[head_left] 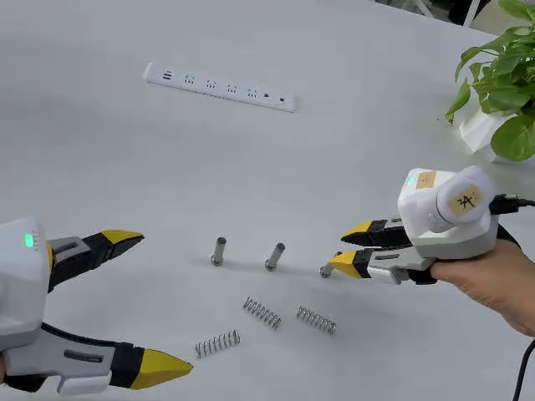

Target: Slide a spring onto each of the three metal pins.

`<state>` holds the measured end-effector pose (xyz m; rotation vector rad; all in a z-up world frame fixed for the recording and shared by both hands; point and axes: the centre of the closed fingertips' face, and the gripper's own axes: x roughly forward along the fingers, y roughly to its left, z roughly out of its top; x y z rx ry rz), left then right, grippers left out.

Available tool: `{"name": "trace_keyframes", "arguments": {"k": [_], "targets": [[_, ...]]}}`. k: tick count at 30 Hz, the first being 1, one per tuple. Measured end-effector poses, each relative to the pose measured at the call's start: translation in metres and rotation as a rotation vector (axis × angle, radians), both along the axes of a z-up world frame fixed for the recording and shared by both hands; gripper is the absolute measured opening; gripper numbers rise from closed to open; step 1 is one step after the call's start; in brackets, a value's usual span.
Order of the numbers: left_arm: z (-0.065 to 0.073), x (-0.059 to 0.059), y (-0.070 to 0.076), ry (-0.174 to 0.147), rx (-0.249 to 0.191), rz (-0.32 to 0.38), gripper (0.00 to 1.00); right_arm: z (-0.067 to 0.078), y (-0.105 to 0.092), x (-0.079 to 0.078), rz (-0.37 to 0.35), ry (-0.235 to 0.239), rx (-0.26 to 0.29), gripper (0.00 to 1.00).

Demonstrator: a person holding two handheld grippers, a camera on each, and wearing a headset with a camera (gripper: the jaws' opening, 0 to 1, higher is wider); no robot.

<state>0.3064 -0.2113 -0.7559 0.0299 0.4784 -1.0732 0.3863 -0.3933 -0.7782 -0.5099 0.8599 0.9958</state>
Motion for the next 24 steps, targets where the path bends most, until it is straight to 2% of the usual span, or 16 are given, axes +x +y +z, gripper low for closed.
{"name": "trace_keyframes", "arguments": {"k": [8, 24], "targets": [[0.004, -0.001, -0.002, -0.006, 0.007, -0.011, 0.99, 0.011, -0.003, -0.002, -0.021, -0.023, 0.022, 0.27], [0.008, -0.008, -0.007, -0.007, 0.029, -0.036, 0.99, 0.032, -0.013, -0.015, -0.085, -0.081, 0.121, 0.43]]}}
